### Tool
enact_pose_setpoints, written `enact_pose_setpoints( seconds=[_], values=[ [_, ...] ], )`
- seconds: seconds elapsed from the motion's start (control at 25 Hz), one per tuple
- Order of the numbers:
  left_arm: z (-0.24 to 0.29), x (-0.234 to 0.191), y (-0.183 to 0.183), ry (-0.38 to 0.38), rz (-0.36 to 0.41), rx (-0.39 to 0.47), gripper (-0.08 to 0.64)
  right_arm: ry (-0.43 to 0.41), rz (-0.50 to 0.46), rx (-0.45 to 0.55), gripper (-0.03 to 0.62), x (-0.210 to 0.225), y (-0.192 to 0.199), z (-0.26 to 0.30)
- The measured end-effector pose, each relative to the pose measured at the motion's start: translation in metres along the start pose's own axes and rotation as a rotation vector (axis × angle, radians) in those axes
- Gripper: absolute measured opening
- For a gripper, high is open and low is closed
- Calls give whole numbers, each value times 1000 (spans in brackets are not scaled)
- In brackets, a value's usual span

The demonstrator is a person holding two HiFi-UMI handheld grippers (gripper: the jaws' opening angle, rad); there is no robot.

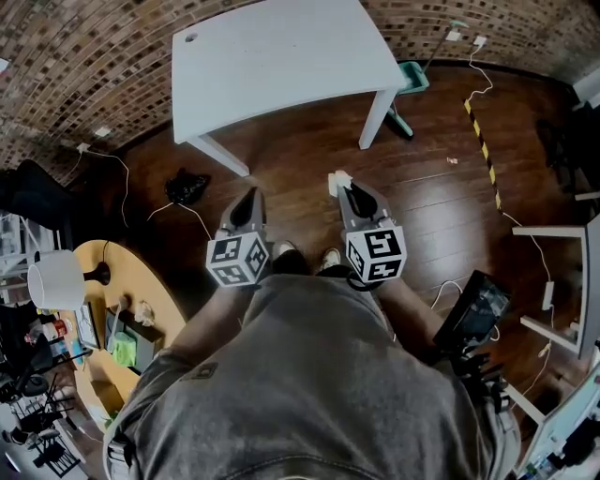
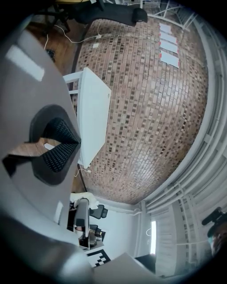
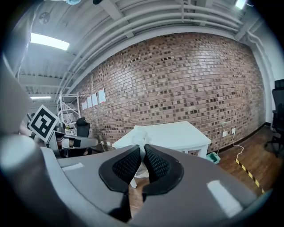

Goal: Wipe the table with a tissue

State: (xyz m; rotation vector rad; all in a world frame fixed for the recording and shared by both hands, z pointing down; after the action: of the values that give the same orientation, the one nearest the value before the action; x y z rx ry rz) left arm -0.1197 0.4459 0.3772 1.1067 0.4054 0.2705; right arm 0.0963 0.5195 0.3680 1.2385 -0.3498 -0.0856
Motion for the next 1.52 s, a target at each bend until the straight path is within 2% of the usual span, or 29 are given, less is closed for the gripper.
enact_pose_setpoints(
  seconds=[0.36,0.76,1.08,1.52],
  values=[
    [57,-22,-24,-7,-26,8,2,-2,-22,-21,37,26,-22,58],
    [144,-60,-67,63,-32,10,2,58,-41,-34,37,48,-56,145],
    [193,-92,-91,115,-21,0,2,91,-20,-32,37,46,-72,204],
    [235,-111,-108,96,-33,-8,2,72,-27,-49,37,65,-87,257]
  ],
)
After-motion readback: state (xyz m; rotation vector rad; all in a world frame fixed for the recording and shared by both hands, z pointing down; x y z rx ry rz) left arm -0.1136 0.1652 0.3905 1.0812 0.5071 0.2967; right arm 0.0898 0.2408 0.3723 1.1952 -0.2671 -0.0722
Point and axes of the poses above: the fingertips, and each gripper's own axes: z forward along the fingers, x to its right, y out of its underside, the point moved 6 cm from there along -z, backward along the fingers, and after that the axes turned 8 degrees about -y, right-handed, at the moved point
